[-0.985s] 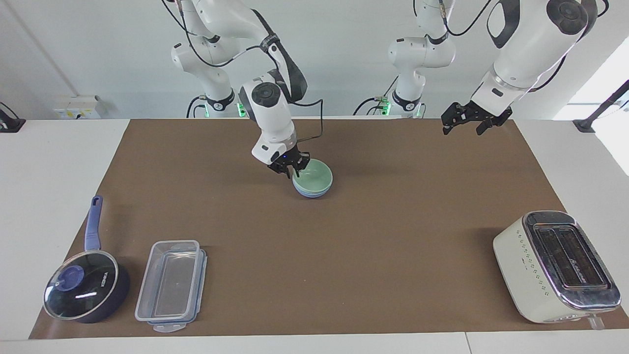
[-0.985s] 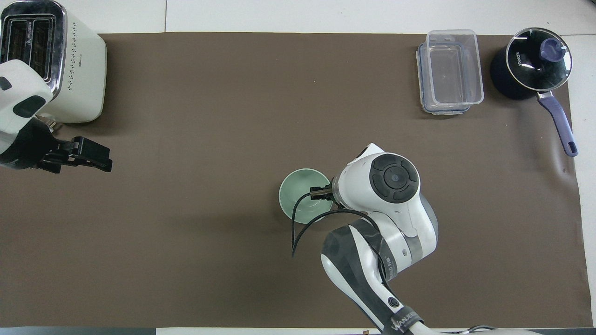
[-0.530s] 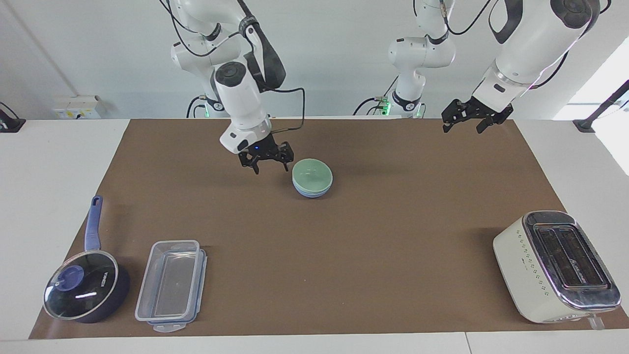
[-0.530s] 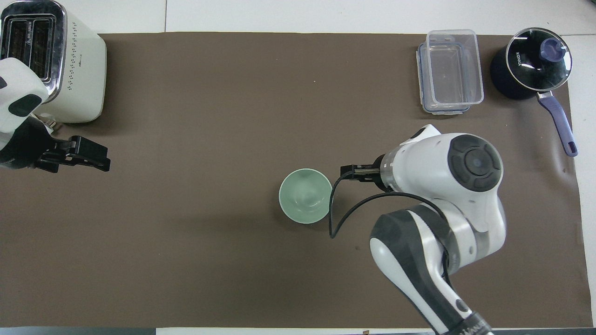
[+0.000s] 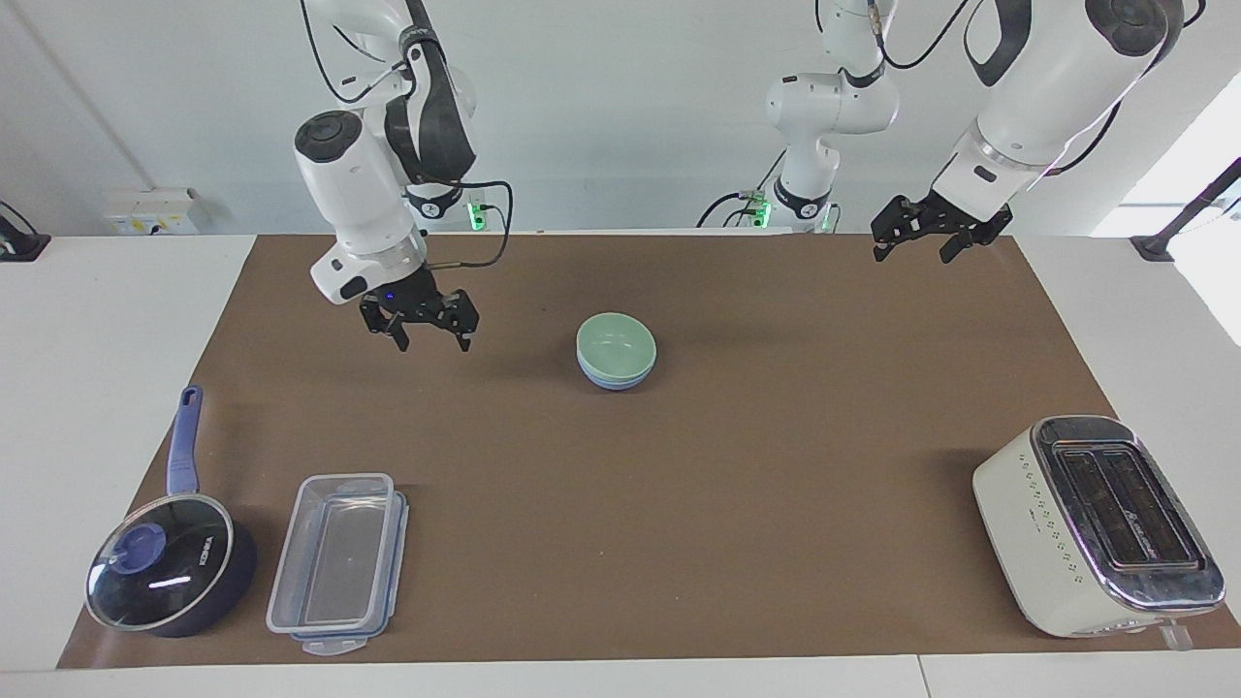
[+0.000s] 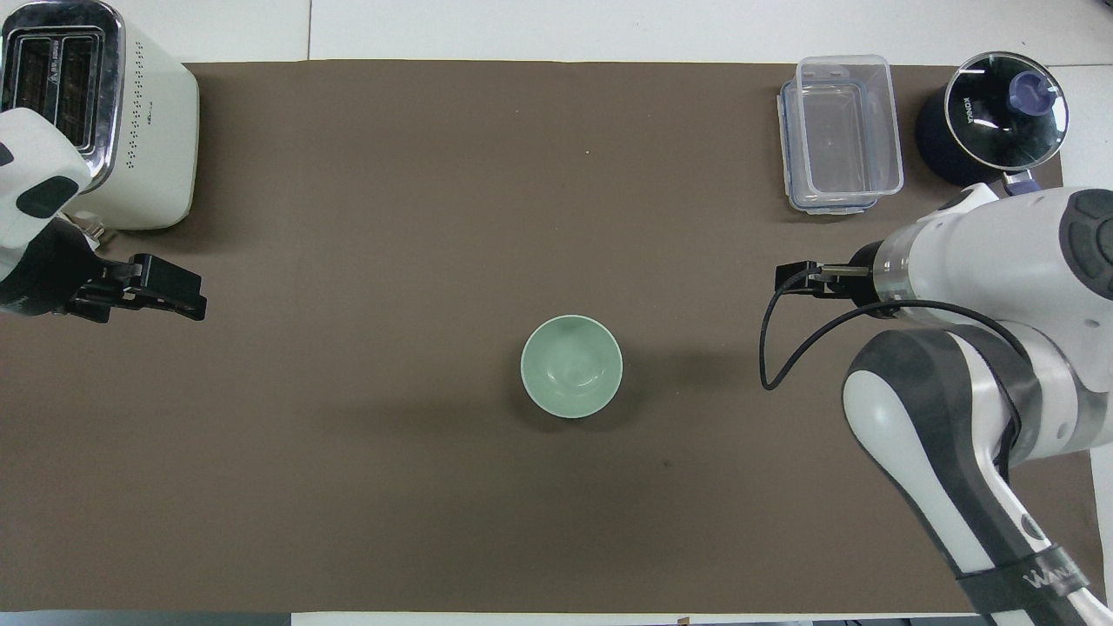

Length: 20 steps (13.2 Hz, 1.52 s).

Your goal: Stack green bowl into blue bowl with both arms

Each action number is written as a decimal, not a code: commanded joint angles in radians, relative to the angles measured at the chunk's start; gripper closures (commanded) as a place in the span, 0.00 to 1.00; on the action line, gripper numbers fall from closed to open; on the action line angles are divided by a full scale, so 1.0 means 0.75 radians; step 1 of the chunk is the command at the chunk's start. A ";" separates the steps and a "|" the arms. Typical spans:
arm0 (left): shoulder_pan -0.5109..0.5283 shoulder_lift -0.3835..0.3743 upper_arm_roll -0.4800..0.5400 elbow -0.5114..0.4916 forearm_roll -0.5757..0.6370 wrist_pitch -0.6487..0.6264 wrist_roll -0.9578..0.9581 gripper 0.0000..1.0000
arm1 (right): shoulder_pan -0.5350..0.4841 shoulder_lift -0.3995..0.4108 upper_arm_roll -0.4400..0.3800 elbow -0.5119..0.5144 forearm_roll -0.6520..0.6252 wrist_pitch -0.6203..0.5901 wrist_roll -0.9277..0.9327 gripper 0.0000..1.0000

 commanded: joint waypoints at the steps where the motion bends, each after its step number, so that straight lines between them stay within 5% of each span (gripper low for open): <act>1: -0.005 -0.001 0.013 0.010 -0.016 -0.005 0.013 0.00 | -0.040 0.001 0.015 0.101 -0.066 -0.100 -0.017 0.00; 12: -0.009 -0.001 0.013 0.010 -0.012 0.000 0.014 0.00 | -0.116 0.056 0.013 0.505 -0.093 -0.541 -0.046 0.00; 20: -0.015 -0.001 0.007 0.008 0.057 0.010 0.093 0.00 | -0.153 0.032 0.011 0.479 -0.095 -0.613 -0.109 0.00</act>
